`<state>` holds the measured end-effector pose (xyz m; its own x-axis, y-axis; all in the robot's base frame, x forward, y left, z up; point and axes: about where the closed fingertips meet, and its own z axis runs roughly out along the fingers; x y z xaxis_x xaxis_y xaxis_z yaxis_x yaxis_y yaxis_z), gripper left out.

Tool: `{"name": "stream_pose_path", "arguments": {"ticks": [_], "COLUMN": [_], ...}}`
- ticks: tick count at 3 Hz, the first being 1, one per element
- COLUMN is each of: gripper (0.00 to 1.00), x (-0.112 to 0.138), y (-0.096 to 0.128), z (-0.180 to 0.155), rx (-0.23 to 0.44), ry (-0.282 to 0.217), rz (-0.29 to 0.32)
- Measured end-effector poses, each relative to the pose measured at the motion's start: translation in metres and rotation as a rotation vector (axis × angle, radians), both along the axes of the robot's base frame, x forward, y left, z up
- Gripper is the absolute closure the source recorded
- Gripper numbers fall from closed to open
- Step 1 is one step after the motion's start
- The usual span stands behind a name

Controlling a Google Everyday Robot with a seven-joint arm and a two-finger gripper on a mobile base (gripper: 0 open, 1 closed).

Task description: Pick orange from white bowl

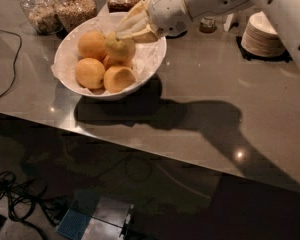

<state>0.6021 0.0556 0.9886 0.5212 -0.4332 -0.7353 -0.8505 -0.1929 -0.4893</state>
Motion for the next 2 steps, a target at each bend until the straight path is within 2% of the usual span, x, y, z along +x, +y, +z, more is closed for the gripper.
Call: {"name": "stream_pose_path", "arguments": {"ticks": [1, 2], "gripper": [1.0, 1.0], "x": [-0.032, -0.045], "y": [-0.002, 0.005], "z": [0.036, 0.045], "rx": [0.064, 0.053], "ry": [-0.055, -0.042], "rz": [0.048, 0.091]}}
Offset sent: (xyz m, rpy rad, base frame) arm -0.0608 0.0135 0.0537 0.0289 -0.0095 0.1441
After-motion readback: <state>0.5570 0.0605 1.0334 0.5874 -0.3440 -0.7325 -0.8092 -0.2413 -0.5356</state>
